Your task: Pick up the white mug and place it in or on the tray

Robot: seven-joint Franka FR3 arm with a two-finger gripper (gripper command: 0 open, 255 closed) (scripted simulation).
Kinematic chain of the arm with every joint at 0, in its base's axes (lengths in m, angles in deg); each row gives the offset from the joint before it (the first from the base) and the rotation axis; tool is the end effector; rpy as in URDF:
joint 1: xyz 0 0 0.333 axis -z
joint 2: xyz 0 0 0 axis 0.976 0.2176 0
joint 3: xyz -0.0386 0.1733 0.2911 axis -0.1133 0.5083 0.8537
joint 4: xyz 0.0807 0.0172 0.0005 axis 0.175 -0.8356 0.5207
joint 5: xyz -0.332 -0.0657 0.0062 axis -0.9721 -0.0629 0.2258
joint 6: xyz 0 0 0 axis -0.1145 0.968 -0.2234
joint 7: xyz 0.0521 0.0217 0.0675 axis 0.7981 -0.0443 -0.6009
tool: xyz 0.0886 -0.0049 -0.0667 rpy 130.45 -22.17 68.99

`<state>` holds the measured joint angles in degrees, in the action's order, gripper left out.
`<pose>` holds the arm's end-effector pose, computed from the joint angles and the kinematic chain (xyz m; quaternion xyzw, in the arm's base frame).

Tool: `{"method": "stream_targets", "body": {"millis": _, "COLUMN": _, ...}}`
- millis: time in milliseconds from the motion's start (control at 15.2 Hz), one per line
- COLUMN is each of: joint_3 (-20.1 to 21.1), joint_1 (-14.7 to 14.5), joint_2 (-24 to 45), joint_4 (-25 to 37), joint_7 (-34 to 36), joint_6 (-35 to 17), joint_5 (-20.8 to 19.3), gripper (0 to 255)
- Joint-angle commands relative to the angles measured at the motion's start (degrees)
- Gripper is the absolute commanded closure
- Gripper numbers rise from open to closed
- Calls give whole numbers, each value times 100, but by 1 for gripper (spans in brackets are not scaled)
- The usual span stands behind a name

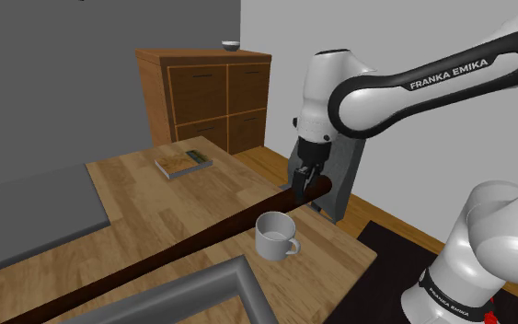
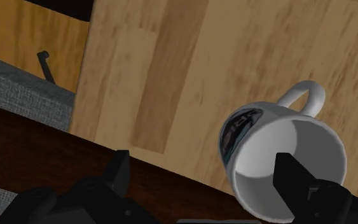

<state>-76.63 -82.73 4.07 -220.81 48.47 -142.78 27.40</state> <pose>0.3110 0.1160 0.4686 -0.9963 -0.0843 0.0148 0.0107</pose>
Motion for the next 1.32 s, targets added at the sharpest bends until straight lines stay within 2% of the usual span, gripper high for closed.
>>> {"method": "stream_targets", "body": {"millis": 0, "joint_3": 116, "joint_1": -39, "joint_2": 400, "joint_4": -21, "joint_7": 76, "joint_6": -485, "joint_5": 68, "gripper": 0}}
{"method": "stream_targets", "body": {"millis": 198, "joint_3": 298, "joint_1": -101, "joint_2": 992, "joint_4": 44, "joint_7": 225, "joint_6": -1094, "joint_5": 132, "gripper": 0}}
{"method": "stream_targets", "body": {"millis": 726, "joint_3": 399, "joint_1": -108, "joint_2": 1485, "joint_4": -174, "joint_7": 289, "joint_6": -1816, "joint_5": 108, "gripper": 0}}
{"method": "stream_targets", "body": {"millis": 1254, "joint_3": 405, "joint_1": -107, "joint_2": 1521, "joint_4": -191, "joint_7": 294, "joint_6": -1868, "joint_5": 104, "gripper": 0}}
